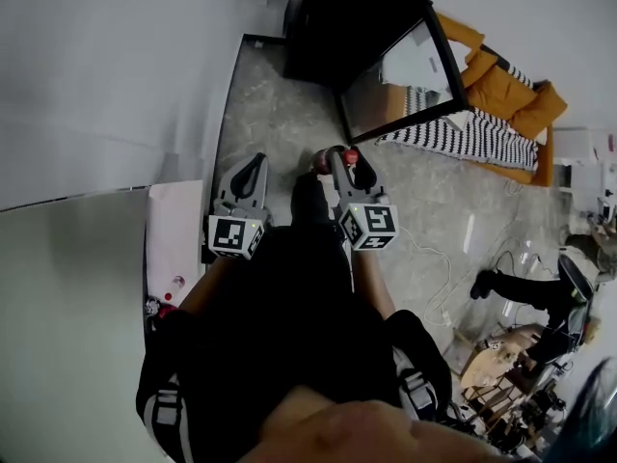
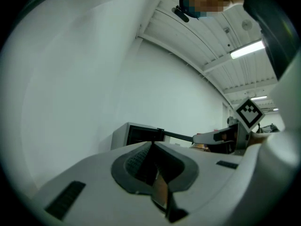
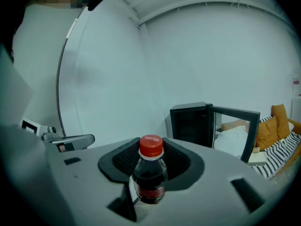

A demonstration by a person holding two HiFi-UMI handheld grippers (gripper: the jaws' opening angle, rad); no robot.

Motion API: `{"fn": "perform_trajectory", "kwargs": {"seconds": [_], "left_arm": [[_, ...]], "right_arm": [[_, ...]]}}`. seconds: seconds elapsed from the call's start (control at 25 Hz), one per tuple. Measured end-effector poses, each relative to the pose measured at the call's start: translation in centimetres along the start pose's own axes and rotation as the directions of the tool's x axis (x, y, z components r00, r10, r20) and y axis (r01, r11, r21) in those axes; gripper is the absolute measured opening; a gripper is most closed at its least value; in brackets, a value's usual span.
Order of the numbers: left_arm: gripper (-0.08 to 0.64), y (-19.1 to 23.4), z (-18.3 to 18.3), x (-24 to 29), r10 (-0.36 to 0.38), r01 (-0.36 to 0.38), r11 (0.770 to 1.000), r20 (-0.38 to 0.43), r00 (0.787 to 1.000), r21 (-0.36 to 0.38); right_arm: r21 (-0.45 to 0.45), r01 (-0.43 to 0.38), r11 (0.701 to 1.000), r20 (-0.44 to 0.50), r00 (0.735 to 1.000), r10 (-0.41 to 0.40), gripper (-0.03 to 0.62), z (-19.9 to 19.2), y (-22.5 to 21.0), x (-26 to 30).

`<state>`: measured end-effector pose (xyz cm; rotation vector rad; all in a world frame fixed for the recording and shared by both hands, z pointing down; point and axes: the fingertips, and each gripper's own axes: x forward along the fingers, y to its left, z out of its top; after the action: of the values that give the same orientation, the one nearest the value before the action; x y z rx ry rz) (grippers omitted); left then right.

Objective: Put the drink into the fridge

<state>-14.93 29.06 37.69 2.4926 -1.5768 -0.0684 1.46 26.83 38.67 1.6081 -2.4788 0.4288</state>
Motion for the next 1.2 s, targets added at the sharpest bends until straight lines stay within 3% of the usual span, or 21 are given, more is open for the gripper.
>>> {"fn": "perform_trajectory", "kwargs": {"seconds": [0.68, 1.2], "left_arm": [[0.012, -2.0, 0.3, 18.0, 0.016, -0.017, 1.0, -0.056, 0.998, -0.022], [0.012, -5.4, 1.2, 29.4, 0.058, -0.057, 0.998, -0.057, 0.997, 0.019]], "right_arm": [[-0.021, -0.046, 0.999, -0.061, 0.997, 0.045, 0.141, 4.2, -14.0, 10.8], [-0.065, -0.107, 0.992, -0.081, 0.992, 0.102, 0.141, 5.1, -23.6, 16.9]]}}
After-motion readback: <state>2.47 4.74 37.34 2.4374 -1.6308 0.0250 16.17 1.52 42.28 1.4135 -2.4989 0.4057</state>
